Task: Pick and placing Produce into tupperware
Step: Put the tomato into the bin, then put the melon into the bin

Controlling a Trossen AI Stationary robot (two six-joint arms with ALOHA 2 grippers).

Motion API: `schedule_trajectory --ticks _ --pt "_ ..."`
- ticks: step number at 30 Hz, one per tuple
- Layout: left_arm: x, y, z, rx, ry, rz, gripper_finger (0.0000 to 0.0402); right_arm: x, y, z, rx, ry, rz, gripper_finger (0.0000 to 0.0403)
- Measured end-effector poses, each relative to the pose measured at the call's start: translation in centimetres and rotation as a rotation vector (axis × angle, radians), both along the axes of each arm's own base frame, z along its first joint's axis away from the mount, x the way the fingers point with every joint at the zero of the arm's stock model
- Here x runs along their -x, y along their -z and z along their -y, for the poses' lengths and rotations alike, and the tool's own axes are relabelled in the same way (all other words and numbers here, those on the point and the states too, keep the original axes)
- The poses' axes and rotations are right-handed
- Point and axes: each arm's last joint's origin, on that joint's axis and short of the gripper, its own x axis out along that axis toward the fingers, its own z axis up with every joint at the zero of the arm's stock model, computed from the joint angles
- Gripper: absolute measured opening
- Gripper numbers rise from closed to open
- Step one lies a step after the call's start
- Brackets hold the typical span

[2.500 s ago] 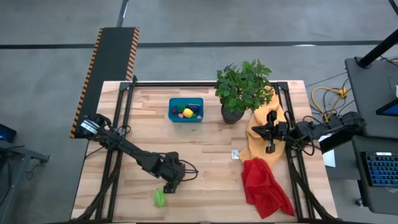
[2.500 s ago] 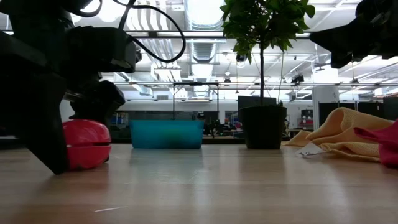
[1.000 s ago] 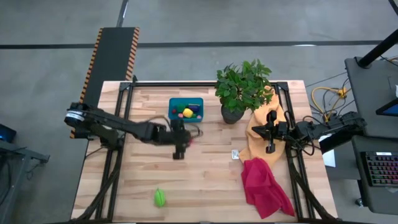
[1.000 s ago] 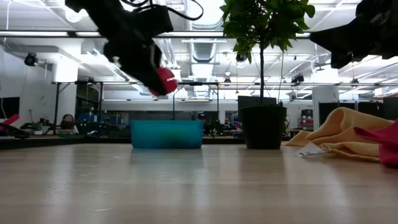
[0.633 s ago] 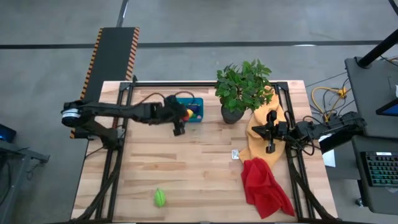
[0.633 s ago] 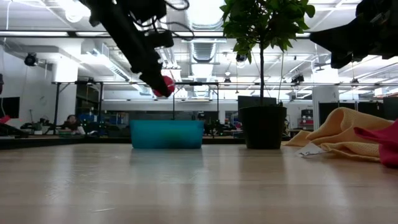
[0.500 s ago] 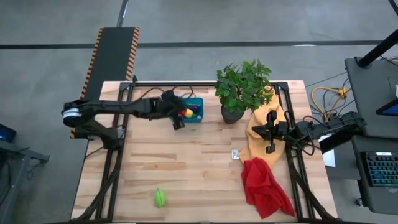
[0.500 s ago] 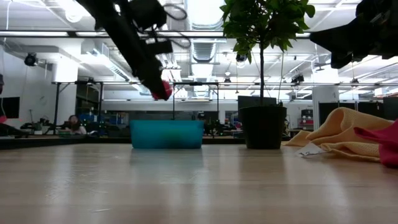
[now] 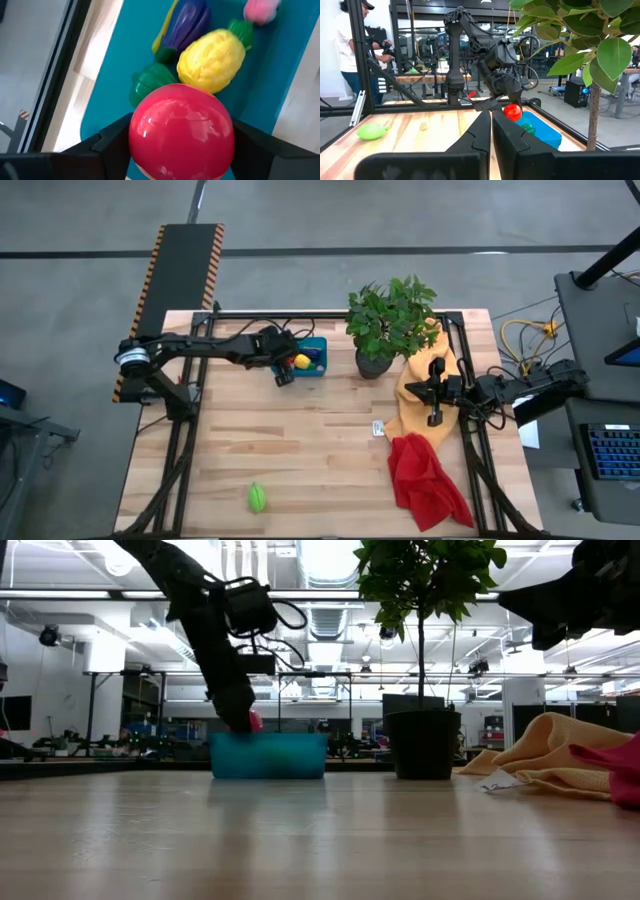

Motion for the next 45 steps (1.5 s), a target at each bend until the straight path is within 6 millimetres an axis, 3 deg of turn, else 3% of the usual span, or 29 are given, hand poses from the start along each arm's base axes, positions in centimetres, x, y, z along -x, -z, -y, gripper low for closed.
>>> schedule_trajectory --ticks 14,21,27,35,42,45 --pt "0.1 -0.2 0.1 -0.004 0.042 -0.027 0.031 0.0 0.0 0.0 0.0 0.0 0.0 0.0009" --pt "0.3 -3.7 1.6 0.112 0.152 0.159 0.0314 0.0 0.0 0.0 0.001 0.0 -0.001 0.0009" --pt "2.6 -7.9 4.9 0.239 0.257 0.382 0.0314 0.0 0.0 0.0 0.001 0.0 -0.002 0.0009" --pt "6.3 -11.5 11.1 0.302 0.324 0.569 0.0315 0.0 0.1 0.0 0.003 0.0 -0.006 0.0009" --pt "9.9 -12.3 14.9 0.357 0.141 0.607 0.0315 0.0 0.1 0.0 0.002 0.0 -0.006 0.0009" --pt "10.3 -12.0 16.1 0.435 0.067 0.611 0.0315 -0.1 0.1 0.0 0.003 0.0 -0.008 0.0009"
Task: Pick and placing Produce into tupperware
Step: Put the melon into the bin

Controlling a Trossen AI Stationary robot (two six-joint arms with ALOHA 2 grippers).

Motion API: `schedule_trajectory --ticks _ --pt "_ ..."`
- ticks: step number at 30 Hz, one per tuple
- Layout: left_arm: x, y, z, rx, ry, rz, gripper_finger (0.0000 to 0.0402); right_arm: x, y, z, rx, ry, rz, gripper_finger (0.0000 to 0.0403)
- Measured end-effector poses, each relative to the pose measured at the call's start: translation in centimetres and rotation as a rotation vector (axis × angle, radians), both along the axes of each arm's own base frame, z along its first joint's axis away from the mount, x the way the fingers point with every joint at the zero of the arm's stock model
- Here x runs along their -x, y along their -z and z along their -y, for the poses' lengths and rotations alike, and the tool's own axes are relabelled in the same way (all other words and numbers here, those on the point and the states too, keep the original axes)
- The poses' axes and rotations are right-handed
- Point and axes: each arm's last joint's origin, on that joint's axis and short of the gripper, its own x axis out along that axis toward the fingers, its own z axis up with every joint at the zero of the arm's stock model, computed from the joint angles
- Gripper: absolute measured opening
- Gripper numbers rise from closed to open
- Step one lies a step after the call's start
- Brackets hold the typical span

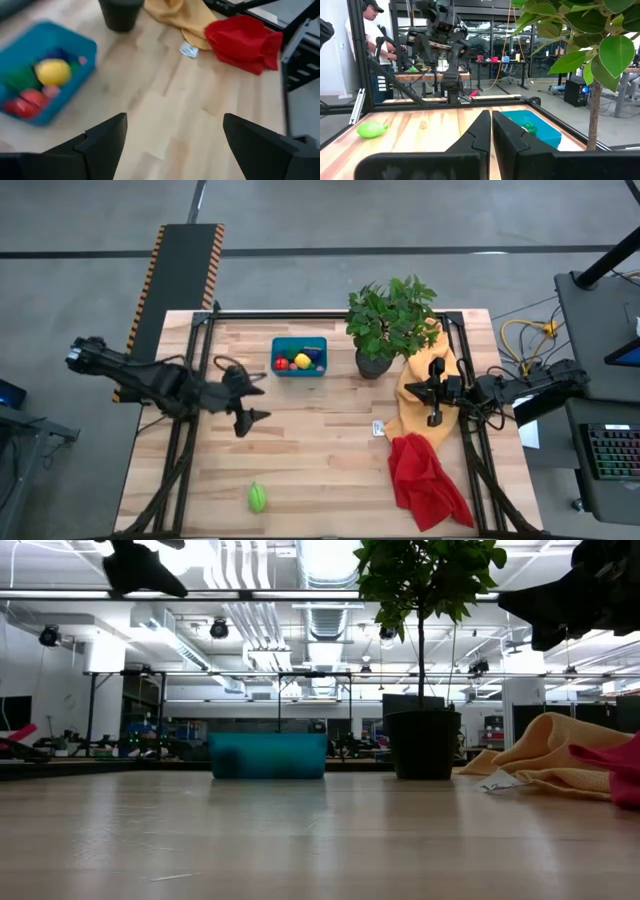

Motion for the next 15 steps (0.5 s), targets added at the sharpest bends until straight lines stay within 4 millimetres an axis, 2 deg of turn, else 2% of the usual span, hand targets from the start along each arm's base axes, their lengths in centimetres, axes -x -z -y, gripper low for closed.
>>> schedule_trajectory --ticks 9,15 --pt "-1.3 2.0 3.1 0.244 -0.111 -0.107 0.0315 0.0 0.0 0.0 -0.002 0.0 0.0 0.0009" --pt "-2.0 3.4 5.0 0.371 -0.193 -0.299 0.0315 0.0 0.0 0.0 -0.008 -0.001 0.0 0.0009"
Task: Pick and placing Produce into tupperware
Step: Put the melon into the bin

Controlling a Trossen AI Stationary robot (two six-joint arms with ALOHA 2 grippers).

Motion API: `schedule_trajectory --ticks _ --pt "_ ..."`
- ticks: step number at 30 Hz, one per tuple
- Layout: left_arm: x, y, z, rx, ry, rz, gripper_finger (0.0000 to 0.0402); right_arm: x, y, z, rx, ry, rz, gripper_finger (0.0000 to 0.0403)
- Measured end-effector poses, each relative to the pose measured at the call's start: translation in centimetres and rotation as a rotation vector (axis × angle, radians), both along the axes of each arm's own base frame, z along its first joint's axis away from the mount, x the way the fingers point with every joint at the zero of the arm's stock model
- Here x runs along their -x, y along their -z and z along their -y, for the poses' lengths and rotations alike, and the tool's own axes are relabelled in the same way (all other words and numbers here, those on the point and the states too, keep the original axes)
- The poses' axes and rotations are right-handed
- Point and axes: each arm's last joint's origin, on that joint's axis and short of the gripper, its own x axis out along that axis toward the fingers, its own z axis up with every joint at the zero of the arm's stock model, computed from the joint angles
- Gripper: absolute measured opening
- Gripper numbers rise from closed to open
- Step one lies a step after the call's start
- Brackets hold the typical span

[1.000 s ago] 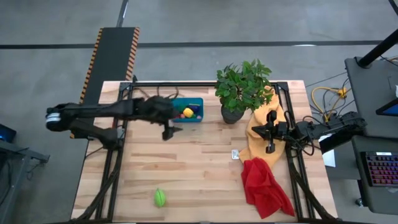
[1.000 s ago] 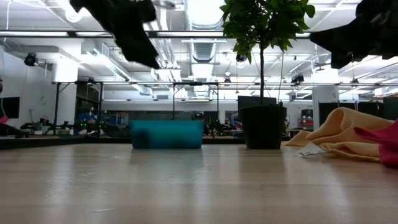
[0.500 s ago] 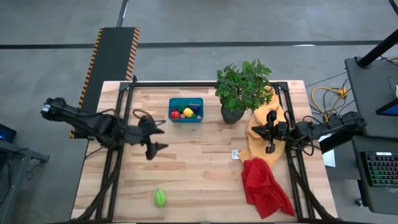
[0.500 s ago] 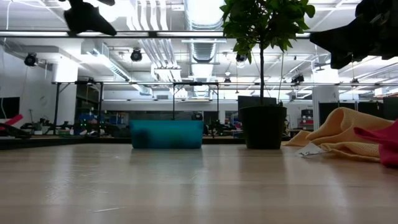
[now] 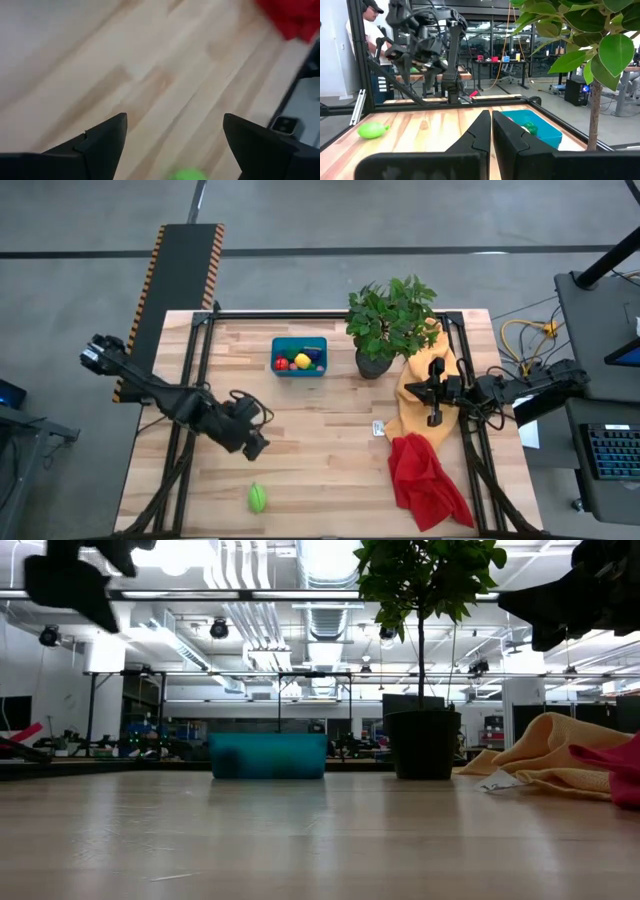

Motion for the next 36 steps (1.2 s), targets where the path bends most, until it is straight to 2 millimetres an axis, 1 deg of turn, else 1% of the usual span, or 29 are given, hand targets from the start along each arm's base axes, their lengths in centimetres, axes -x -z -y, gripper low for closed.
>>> schedule_trajectory --ticks 6,10,17,24,29,32,36 --pt "-0.6 0.5 2.0 0.08 -0.108 -0.172 0.0315 0.0 0.0 0.0 0.0 0.0 0.0 0.0009" --pt "-1.3 0.5 3.5 0.105 -0.192 -0.229 0.0315 0.0 0.0 0.0 0.0 0.0 0.0 0.0009" --pt "-3.0 1.6 6.8 0.19 -0.328 -0.302 0.0315 0.0 0.0 0.0 0.0 0.0 0.0 0.0009" --pt "-4.8 2.9 10.5 0.324 -0.479 -0.448 0.0315 0.0 0.0 0.0 0.002 0.0 0.0 0.0009" --pt "-5.5 3.8 12.7 0.387 -0.559 -0.573 0.0315 0.0 0.0 0.0 0.024 0.003 -0.003 0.0009" --pt "-5.4 4.6 13.5 0.406 -0.619 -0.634 0.0315 0.0 0.0 0.0 0.034 0.005 -0.005 0.0009" --pt "-5.6 5.6 14.0 0.415 -0.698 -0.65 0.0315 0.0 0.1 0.0 0.037 0.005 -0.011 0.0009"
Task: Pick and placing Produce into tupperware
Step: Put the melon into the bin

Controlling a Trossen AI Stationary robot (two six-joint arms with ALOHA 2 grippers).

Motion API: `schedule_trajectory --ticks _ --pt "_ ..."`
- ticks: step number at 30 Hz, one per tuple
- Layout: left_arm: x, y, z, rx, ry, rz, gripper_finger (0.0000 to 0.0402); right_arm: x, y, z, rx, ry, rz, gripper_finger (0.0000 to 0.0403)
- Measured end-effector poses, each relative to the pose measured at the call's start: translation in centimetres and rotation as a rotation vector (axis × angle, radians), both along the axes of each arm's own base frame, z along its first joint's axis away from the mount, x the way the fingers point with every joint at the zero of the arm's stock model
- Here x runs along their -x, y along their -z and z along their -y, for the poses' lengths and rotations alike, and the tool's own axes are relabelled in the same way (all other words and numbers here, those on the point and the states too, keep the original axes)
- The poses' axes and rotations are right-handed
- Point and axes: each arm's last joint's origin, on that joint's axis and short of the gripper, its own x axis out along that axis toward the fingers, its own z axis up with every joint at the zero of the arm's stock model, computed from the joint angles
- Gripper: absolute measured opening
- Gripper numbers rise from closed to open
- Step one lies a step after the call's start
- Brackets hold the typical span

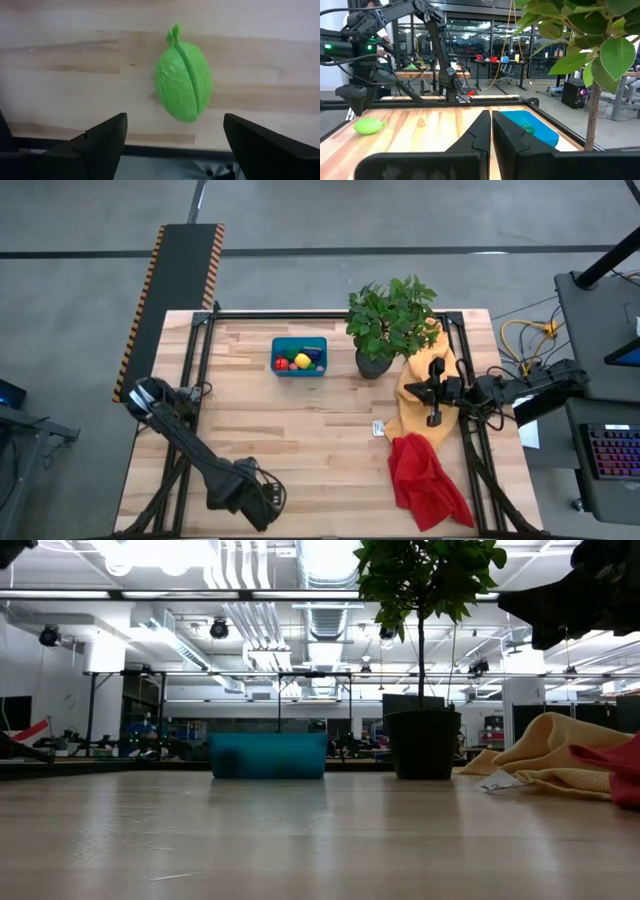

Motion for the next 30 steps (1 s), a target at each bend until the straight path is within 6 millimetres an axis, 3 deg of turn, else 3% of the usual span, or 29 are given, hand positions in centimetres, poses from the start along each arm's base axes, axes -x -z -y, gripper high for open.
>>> schedule_trajectory --ticks 18,24,30 --pt "-1.6 4.3 0.2 -0.095 -0.067 -0.079 0.0315 0.0 0.5 0.0 0.037 0.003 -0.053 0.0009" --pt "-1.4 4.7 0.0 -0.108 -0.044 -0.091 0.0312 0.0 0.2 0.0 0.056 0.006 -0.03 0.0009" --pt "-1.5 4.7 0.0 -0.105 -0.023 -0.085 0.0276 0.1 -0.3 0.0 0.104 0.016 0.015 0.0009"
